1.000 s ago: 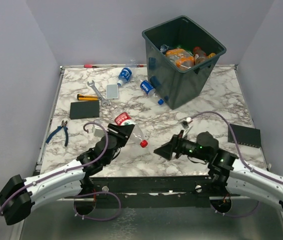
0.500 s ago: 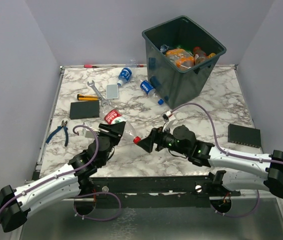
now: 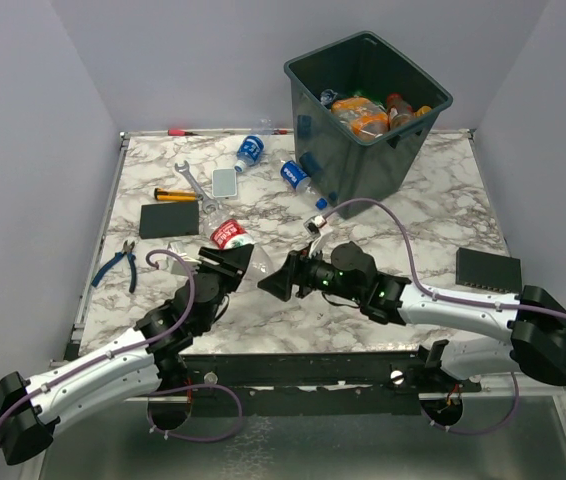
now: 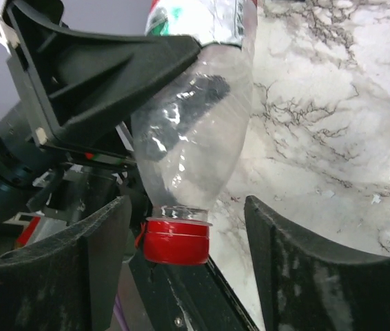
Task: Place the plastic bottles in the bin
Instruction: Place the plastic bottle in the trash bin.
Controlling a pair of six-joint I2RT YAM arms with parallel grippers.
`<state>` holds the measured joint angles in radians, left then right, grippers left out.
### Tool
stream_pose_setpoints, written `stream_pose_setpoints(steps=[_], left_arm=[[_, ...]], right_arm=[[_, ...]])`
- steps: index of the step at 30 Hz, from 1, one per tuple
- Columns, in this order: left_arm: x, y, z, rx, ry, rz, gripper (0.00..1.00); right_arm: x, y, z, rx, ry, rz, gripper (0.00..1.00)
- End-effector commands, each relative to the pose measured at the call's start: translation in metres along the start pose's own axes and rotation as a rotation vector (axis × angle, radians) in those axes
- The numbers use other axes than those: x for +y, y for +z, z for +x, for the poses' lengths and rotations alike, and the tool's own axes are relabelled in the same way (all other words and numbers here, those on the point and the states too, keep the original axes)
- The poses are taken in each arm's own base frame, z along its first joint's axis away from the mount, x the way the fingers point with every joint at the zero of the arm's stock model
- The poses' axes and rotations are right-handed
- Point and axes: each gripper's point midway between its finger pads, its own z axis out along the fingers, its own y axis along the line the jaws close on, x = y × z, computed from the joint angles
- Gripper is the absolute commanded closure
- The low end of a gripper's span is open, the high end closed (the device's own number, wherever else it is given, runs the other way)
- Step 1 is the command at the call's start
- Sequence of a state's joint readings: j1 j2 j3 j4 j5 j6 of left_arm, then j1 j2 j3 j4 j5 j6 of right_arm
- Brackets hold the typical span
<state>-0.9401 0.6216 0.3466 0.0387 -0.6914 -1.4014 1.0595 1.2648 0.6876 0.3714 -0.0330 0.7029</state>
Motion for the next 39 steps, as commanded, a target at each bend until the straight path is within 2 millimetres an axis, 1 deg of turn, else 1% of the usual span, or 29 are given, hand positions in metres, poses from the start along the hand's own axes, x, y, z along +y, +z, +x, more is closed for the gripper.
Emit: stream_pose_setpoints(steps=[1, 5, 8, 9, 12, 14, 15, 17, 19, 20, 21, 23, 24, 25, 26, 27, 29, 31, 32, 34, 36, 39], left_arm=[[-0.012, -0.006, -0.005, 0.003, -0.007, 0.034, 0.66], [-0.009, -0.007, -0.005, 0.005, -0.003, 0.032, 0.65], [-0.008, -0.007, -0.001, 0.024, 0.012, 0.032, 0.63], [-0.009, -0.007, 0.001, 0.032, 0.020, 0.034, 0.58], [-0.009, -0.008, 0.002, 0.042, 0.062, 0.041, 0.26], [-0.010, -0.009, -0.001, 0.033, 0.090, 0.049, 0.06], [-0.011, -0.010, -0.004, 0.026, 0.122, 0.052, 0.01], [-0.012, -0.013, -0.013, -0.001, 0.216, 0.042, 0.01], [-0.022, -0.016, -0.027, -0.036, 0.335, 0.045, 0.01], [-0.027, -0.019, -0.035, -0.055, 0.422, 0.046, 0.01], [-0.041, -0.022, -0.045, -0.080, 0.503, 0.054, 0.01], [-0.055, -0.026, -0.062, -0.117, 0.684, 0.054, 0.01], [-0.066, -0.029, -0.068, -0.123, 0.776, 0.074, 0.01], [-0.084, -0.034, -0.073, -0.127, 0.858, 0.117, 0.01], [-0.099, -0.038, -0.073, -0.112, 0.961, 0.168, 0.01], [-0.113, -0.042, -0.071, -0.094, 1.047, 0.227, 0.01], [-0.134, -0.050, -0.056, -0.019, 1.225, 0.369, 0.01], [-0.146, -0.061, -0.034, 0.083, 1.380, 0.532, 0.01], [-0.147, -0.066, -0.021, 0.139, 1.438, 0.614, 0.01], [-0.142, -0.075, 0.003, 0.229, 1.553, 0.766, 0.01], [-0.128, -0.078, 0.022, 0.287, 1.695, 0.888, 0.01], [-0.107, -0.057, 0.022, 0.305, 1.906, 0.840, 0.01]], right_arm=[[0.008, 0.003, 0.015, 0.061, 0.024, -0.056, 0.34], [0.008, 0.003, 0.020, 0.080, 0.034, -0.060, 0.52], [0.010, 0.003, 0.018, 0.072, 0.035, -0.065, 0.68], [0.010, 0.003, 0.017, 0.070, 0.033, -0.067, 0.73], [0.012, 0.000, 0.012, 0.060, 0.026, -0.063, 0.99], [0.012, -0.005, 0.007, 0.055, 0.013, -0.047, 1.00], [0.012, -0.009, 0.004, 0.052, 0.004, -0.033, 1.00], [0.012, -0.020, -0.007, 0.039, -0.013, 0.006, 1.00], [0.011, -0.037, -0.017, 0.042, -0.052, 0.057, 1.00], [0.007, -0.048, -0.023, 0.047, -0.074, 0.105, 1.00], [0.006, -0.058, -0.028, 0.056, -0.097, 0.140, 1.00], [0.003, -0.080, -0.038, 0.088, -0.144, 0.210, 1.00], [0.001, -0.091, -0.042, 0.108, -0.163, 0.249, 1.00], [0.000, -0.102, -0.045, 0.127, -0.181, 0.280, 1.00], [0.001, -0.113, -0.050, 0.141, -0.201, 0.303, 1.00], [0.000, -0.123, -0.052, 0.164, -0.216, 0.327, 1.00], [0.002, -0.140, -0.055, 0.213, -0.242, 0.359, 1.00], [0.003, -0.151, -0.052, 0.278, -0.260, 0.372, 1.00], [0.004, -0.155, -0.049, 0.311, -0.268, 0.371, 1.00], [0.008, -0.159, -0.041, 0.382, -0.278, 0.352, 1.00], [0.011, -0.160, -0.033, 0.444, -0.290, 0.323, 1.00], [0.014, -0.161, -0.026, 0.503, -0.309, 0.299, 1.00]])
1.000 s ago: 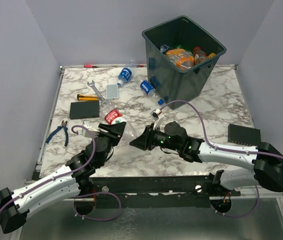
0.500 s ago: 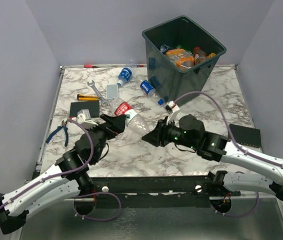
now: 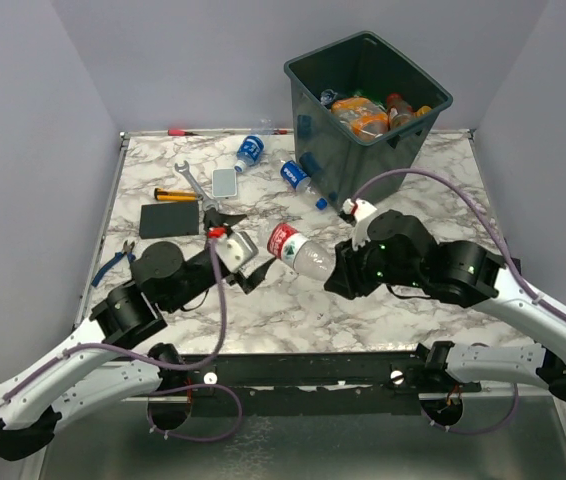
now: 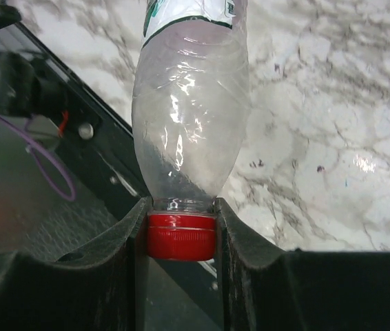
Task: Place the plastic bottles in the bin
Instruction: Place the plastic bottle in the trash bin.
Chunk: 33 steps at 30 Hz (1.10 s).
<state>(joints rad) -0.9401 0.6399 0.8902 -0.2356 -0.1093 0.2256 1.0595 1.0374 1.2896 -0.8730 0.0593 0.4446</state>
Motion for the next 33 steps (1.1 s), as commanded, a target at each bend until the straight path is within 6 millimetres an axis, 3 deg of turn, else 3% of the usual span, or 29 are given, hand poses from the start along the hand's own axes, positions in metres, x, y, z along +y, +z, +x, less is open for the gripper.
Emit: stream_pose_setpoints(steps=[1, 4, 8, 17, 24, 31, 33], left_arm=[[-0.025, 0.012, 0.059, 0.179, 0.460, 0.254, 0.01], [-0.016, 0.015, 0.078, 0.291, 0.589, 0.272, 0.01], [-0.016, 0.018, 0.073, 0.280, 0.645, 0.297, 0.01], [-0.047, 0.024, 0.070, 0.245, 0.598, 0.470, 0.01], [-0.066, 0.020, 0.096, 0.345, 0.615, 0.587, 0.01], [-0.066, 0.025, 0.106, 0.379, 0.616, 0.576, 0.02], [-0.065, 0.032, 0.100, 0.347, 0.605, 0.546, 0.05]], right_arm=[[-0.002, -0.008, 0.036, 0.197, -0.089, -0.019, 1.00], [0.000, -0.005, 0.033, 0.208, -0.113, -0.026, 1.00], [0.001, -0.001, 0.031, 0.221, -0.136, -0.027, 1.00], [0.005, 0.001, 0.024, 0.232, -0.211, -0.054, 1.00], [-0.004, 0.002, 0.016, 0.248, -0.285, -0.003, 1.00], [0.018, -0.009, 0.011, 0.207, -0.319, -0.139, 1.00], [0.021, -0.012, 0.013, 0.212, -0.330, -0.167, 1.00]])
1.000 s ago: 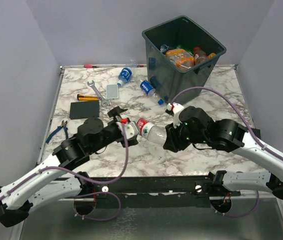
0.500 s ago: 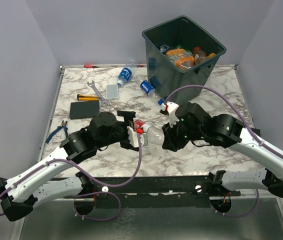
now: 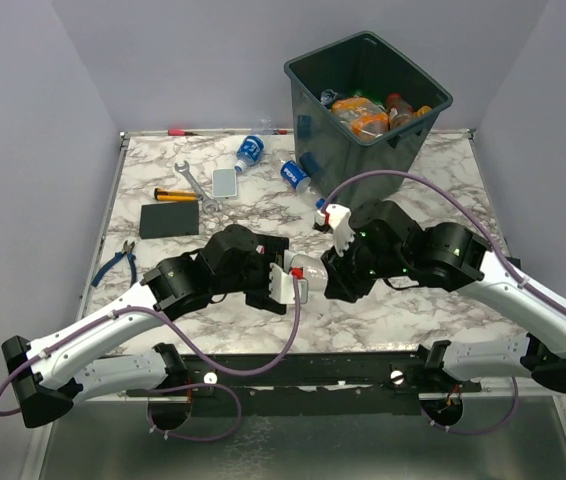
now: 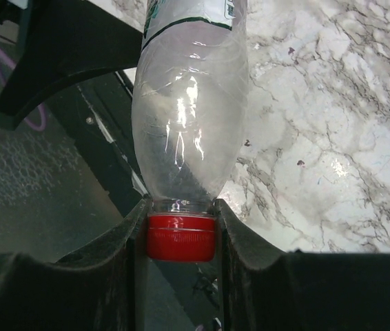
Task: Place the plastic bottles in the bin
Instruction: Place the plastic bottle in the trash bin.
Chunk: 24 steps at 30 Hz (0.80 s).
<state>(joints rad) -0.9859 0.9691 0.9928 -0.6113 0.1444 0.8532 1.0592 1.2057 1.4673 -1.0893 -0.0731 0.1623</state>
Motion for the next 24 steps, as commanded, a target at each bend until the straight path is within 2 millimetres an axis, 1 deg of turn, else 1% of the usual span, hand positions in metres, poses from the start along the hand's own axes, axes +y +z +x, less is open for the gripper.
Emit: stream_pose_setpoints(steps=[1, 3, 5, 8, 9, 14, 15, 16, 17, 18, 19, 21, 22, 23, 24], left_arm=[[0.011, 0.002, -0.012, -0.047, -0.003, -0.044, 0.06], [0.016, 0.002, -0.023, -0.098, -0.015, -0.068, 0.10], [0.019, 0.003, -0.027, -0.118, -0.022, -0.074, 0.17], [0.021, 0.005, -0.028, -0.115, -0.035, -0.074, 0.35], [0.020, 0.005, -0.028, -0.116, -0.036, -0.074, 0.39], [0.019, 0.003, -0.031, -0.136, -0.050, -0.081, 0.41], [0.019, 0.002, -0.031, -0.140, -0.055, -0.083, 0.43], [0.020, 0.001, -0.032, -0.147, -0.062, -0.090, 0.46], [0.021, 0.001, -0.033, -0.156, -0.073, -0.099, 0.48], [0.021, 0.000, -0.034, -0.165, -0.084, -0.108, 0.50], [0.022, -0.002, -0.035, -0.176, -0.098, -0.118, 0.51], [0.022, -0.004, -0.038, -0.201, -0.135, -0.137, 0.53], [0.021, -0.005, -0.039, -0.216, -0.160, -0.144, 0.53], [0.021, -0.006, -0.041, -0.239, -0.186, -0.155, 0.53], [0.019, -0.007, -0.043, -0.260, -0.229, -0.156, 0.53]], right_arm=[[0.018, -0.016, -0.005, -0.038, -0.071, -0.104, 1.00], [0.023, -0.019, -0.005, -0.046, -0.086, -0.138, 1.00], [0.028, -0.024, -0.007, -0.066, -0.095, -0.169, 1.00], [0.032, -0.031, -0.010, -0.093, -0.105, -0.189, 1.00], [0.032, -0.033, -0.011, -0.098, -0.106, -0.189, 1.00], [0.031, -0.037, -0.009, -0.109, -0.091, -0.179, 1.00], [0.030, -0.037, -0.009, -0.108, -0.086, -0.175, 0.94], [0.030, -0.037, -0.009, -0.108, -0.082, -0.175, 0.68], [0.030, -0.038, -0.011, -0.113, -0.073, -0.171, 0.46], [0.029, -0.039, -0.014, -0.130, -0.061, -0.158, 0.34], [0.026, -0.042, -0.019, -0.153, -0.048, -0.141, 0.26], [0.024, -0.051, -0.030, -0.209, -0.033, -0.121, 0.19], [0.023, -0.057, -0.037, -0.244, -0.022, -0.108, 0.08], [0.021, -0.064, -0.046, -0.290, -0.012, -0.090, 0.05], [0.014, -0.074, -0.055, -0.355, 0.012, -0.048, 0.05]])
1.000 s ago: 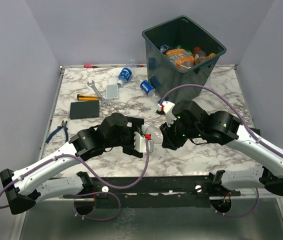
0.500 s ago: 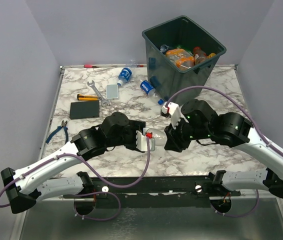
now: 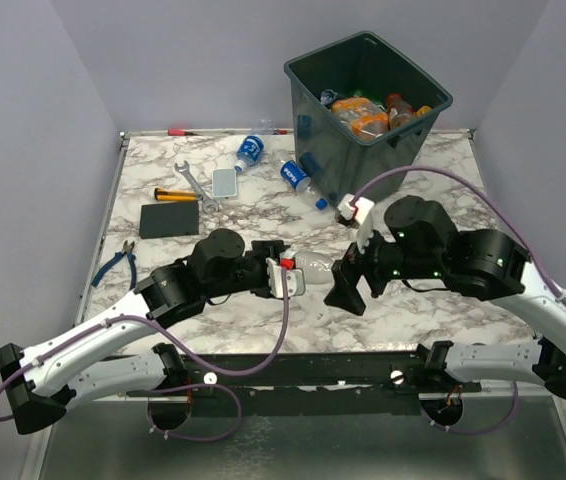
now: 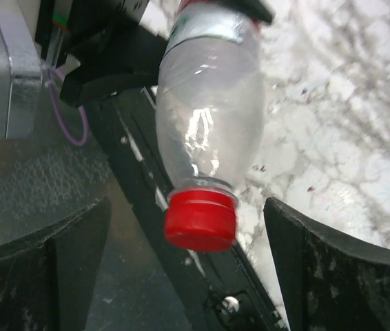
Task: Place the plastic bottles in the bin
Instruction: Place the plastic bottle in the trash bin.
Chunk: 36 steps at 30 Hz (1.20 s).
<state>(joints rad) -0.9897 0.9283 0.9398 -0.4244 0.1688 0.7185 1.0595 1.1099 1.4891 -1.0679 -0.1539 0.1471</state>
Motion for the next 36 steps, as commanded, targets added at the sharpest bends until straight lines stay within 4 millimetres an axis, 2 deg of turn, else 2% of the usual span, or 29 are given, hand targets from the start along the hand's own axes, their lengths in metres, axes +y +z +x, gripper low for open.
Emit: stream_pose_setpoints(steps=[1, 3, 5, 8, 9, 11, 13, 18, 21, 23, 30, 33, 36], left_arm=[[-0.001, -0.005, -0.021, -0.144, -0.180, -0.056, 0.53], [-0.013, -0.004, -0.033, -0.223, -0.327, -0.016, 0.54], [-0.025, -0.002, -0.049, -0.326, -0.488, 0.035, 0.57], [-0.030, -0.008, -0.075, -0.545, -0.740, 0.069, 0.63], [-0.030, -0.013, -0.082, -0.628, -0.817, 0.074, 0.64], [-0.029, -0.022, -0.087, -0.745, -0.949, 0.080, 0.65], [-0.029, -0.022, -0.085, -0.775, -1.029, 0.083, 0.65], [-0.034, -0.018, -0.081, -0.743, -1.062, 0.105, 0.65], [-0.033, -0.022, -0.081, -0.740, -1.063, 0.092, 0.64], [-0.033, -0.023, -0.080, -0.737, -1.065, 0.090, 0.64], [-0.037, -0.017, -0.076, -0.698, -1.059, 0.097, 0.64], [-0.036, -0.018, -0.077, -0.700, -1.053, 0.094, 0.64], [-0.035, -0.019, -0.077, -0.699, -1.048, 0.087, 0.64]], right_arm=[[-0.009, -0.043, -0.058, -0.304, 0.048, 0.100, 0.05], [-0.020, -0.061, -0.077, -0.481, 0.109, 0.158, 0.05], [-0.021, -0.078, -0.094, -0.691, 0.151, 0.142, 0.04], [-0.020, -0.096, -0.103, -0.918, 0.211, 0.083, 0.03], [-0.020, -0.096, -0.103, -0.952, 0.227, 0.067, 0.03], [-0.017, -0.090, -0.106, -0.989, 0.261, 0.029, 0.03], [-0.016, -0.076, -0.110, -0.981, 0.290, 0.002, 0.03], [-0.016, -0.036, -0.122, -0.915, 0.304, -0.002, 0.03], [-0.016, -0.019, -0.128, -0.878, 0.289, 0.007, 0.04], [-0.018, -0.011, -0.129, -0.861, 0.283, 0.018, 0.05], [-0.013, 0.000, -0.144, -0.846, 0.240, 0.008, 0.10], [-0.014, 0.004, -0.146, -0.840, 0.236, 0.015, 0.20], [-0.015, 0.014, -0.140, -0.790, 0.233, 0.023, 0.43]])
